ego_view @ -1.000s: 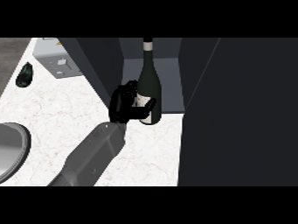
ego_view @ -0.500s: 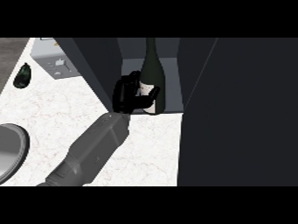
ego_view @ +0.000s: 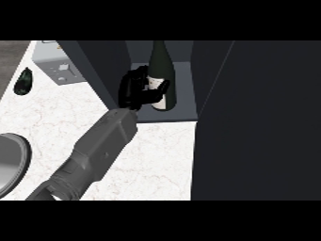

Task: Pick up the wine, place it into the cabinet and close the cabinet

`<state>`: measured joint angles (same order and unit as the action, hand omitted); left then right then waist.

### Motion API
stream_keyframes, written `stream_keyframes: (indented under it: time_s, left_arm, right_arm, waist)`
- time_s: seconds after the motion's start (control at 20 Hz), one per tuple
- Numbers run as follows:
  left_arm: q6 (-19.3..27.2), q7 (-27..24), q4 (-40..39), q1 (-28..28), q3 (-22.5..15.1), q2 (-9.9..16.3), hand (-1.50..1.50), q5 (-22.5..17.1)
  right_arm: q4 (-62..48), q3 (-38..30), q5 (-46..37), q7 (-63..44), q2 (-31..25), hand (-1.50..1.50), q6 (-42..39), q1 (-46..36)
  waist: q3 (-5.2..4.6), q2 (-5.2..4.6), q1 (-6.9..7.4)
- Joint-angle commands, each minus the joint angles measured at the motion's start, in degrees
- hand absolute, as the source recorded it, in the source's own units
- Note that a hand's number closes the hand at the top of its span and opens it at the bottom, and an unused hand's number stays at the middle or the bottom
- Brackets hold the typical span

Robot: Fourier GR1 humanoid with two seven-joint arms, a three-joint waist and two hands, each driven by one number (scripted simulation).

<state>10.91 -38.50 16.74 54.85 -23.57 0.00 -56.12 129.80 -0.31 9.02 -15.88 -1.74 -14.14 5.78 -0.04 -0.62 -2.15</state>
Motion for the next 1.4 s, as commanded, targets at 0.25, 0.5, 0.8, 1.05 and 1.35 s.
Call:
stream_keyframes:
  time_s: [0.25,0.5,0.8,1.05,1.35]
  left_arm:
    - [-1.04,-0.8,-6.43,0.61,0.17,0.0,1.5,0.37]
    - [-0.44,-4.62,-7.37,1.04,2.51,0.0,1.5,-0.42]
    - [0.3,-10.78,-7.36,-1.09,3.68,0.0,1.5,-0.57]
    - [-2.27,-11.87,-7.22,1.44,4.55,1.49,-1.5,0.84]
    - [-1.6,-13.85,-2.05,-1.54,3.45,1.21,-1.5,2.3]
  right_arm:
    - [-1.45,1.13,-0.28,-0.67,0.15,-1.5,0.04,-1.81]
    - [0.5,1.58,-0.78,0.51,1.13,-1.5,0.25,0.5]
    - [-4.0,-0.33,-0.32,1.56,0.25,-1.5,-0.03,-2.67]
    - [-4.18,-2.77,0.34,0.77,-2.16,-1.5,-0.92,-4.11]
    - [3.04,0.93,-1.23,-4.84,-0.24,-1.5,2.12,-2.01]
  waist:
    - [-0.02,-0.35,-0.89]
    - [-0.03,-0.32,-0.86]
    - [-0.01,-0.27,-0.32]
    - [0.01,0.01,0.72]
    - [0.01,0.67,1.82]
